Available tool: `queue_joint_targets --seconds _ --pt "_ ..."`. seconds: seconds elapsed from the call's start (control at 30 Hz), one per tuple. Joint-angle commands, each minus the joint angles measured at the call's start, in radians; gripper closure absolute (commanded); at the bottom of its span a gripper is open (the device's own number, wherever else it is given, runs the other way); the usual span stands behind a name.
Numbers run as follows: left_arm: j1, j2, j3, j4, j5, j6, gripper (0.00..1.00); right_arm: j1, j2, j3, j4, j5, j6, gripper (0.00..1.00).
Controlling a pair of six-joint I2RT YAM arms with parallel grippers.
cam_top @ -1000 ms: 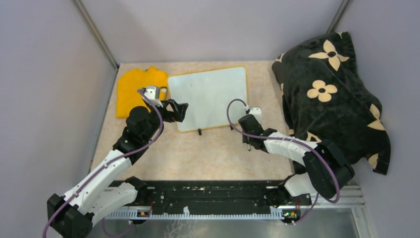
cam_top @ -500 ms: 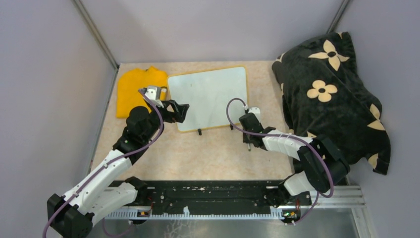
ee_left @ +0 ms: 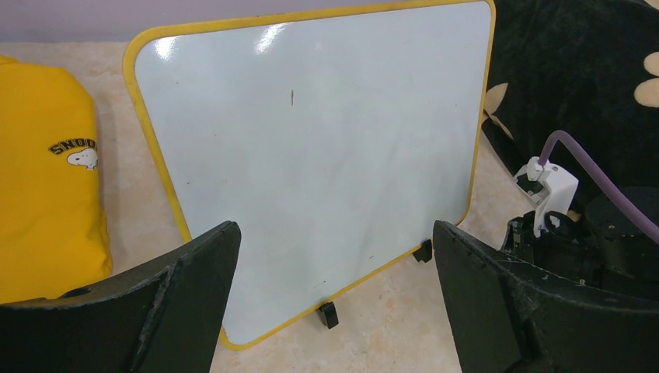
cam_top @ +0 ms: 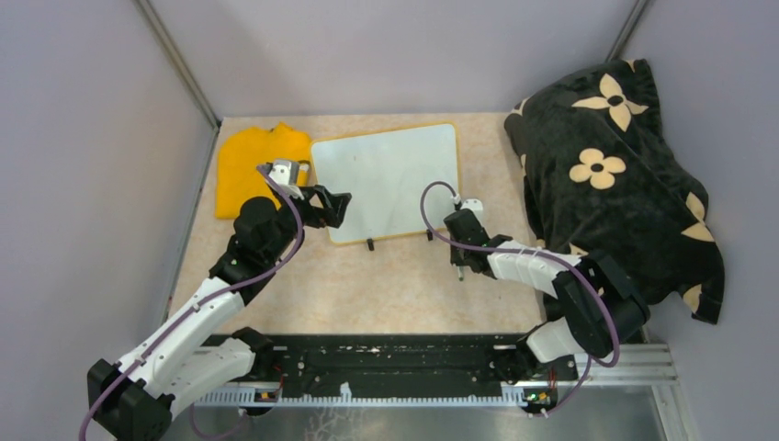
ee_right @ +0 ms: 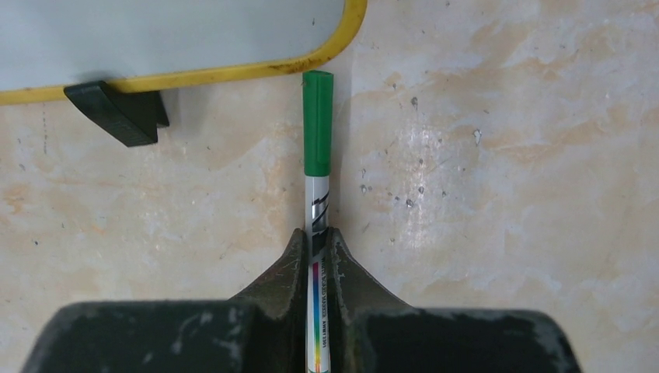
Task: Write a sentence on the whiteboard
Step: Open the whiteboard marker at the center of the board.
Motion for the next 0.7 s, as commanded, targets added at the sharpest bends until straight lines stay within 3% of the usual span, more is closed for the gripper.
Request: queue_joint_targets --seconds 0.0,0.37,0.5,0.67 --pt "-0.007 -0.016 0.023 0.013 0.016 0.012 0.01 -0.006 -0.078 0.015 -0.095 -0.023 0.007 1.00" --pt "-0.006 -0.045 0.018 0.005 -0.024 0.004 0.01 0.099 -0.450 0.081 -0.283 -0.022 -0.045 1.00" --pt "-0.006 -0.059 0.010 0.011 -0.025 0.008 0.01 0.178 -0.573 0.110 -0.245 -0.062 -0.090 1.00" --pt "-0.007 -0.101 -0.067 0.139 -0.052 -0.050 0.01 0.207 -0.699 0.119 -0.121 -0.192 -0.101 1.00"
